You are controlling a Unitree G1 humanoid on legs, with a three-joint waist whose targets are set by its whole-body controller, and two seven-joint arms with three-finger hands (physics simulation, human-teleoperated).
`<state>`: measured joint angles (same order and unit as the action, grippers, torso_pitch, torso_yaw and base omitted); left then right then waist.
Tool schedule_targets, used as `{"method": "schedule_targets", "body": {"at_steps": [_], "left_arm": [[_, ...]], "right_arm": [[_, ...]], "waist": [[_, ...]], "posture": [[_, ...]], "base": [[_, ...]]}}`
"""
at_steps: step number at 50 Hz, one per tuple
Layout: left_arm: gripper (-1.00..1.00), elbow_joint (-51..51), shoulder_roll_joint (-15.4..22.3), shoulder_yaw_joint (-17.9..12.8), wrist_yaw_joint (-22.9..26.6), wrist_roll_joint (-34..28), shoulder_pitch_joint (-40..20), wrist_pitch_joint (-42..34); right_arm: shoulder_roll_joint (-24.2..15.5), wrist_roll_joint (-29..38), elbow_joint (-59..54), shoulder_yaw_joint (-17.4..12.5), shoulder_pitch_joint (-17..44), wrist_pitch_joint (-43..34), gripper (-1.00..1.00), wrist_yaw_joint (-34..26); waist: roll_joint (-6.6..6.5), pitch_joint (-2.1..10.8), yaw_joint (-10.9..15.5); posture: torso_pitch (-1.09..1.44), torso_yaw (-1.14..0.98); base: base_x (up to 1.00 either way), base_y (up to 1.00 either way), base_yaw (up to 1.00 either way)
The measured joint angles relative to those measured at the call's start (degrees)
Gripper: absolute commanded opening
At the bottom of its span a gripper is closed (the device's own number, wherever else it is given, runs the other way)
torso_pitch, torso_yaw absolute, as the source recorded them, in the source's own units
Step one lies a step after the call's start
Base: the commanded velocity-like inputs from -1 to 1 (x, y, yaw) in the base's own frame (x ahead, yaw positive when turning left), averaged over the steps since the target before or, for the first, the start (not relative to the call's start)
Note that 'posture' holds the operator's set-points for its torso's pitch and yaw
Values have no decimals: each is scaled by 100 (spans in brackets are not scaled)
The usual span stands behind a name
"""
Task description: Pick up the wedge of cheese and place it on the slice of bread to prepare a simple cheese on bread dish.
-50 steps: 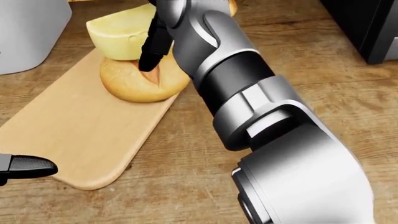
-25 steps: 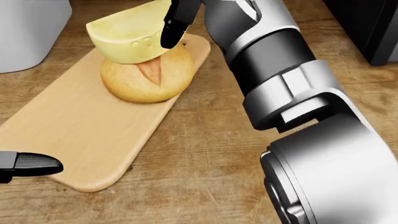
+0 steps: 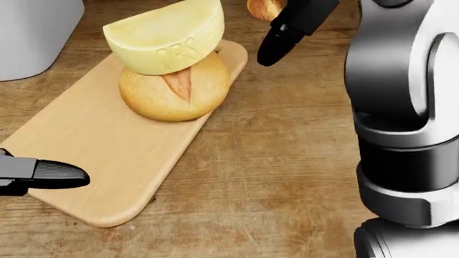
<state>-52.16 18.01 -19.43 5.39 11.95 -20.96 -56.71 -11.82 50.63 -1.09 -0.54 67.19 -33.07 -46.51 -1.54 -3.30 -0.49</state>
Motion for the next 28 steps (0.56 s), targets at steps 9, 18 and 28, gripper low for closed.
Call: {"method": "schedule_targets", "body": {"at_steps": [9, 18, 28], "left_arm": [[100, -126, 45, -88, 12, 9, -96, -151], [100, -171, 57, -127, -9, 23, -125, -257], [100, -572, 495, -764, -97, 496, -703, -1003]], "right_arm": [[-403, 50, 848, -178, -38, -491, 100, -550], [-818, 116, 1820, -392, -272, -898, 100, -1119], [-1718, -119, 2616, -863, -382, -1489, 100, -1657]], "waist": [[0, -6, -12], [38, -29, -12], [31, -59, -12]], "posture": [[0, 0], [0, 0], [0, 0]], "base": [[0, 0, 0], [0, 0, 0], [0, 0, 0]]}}
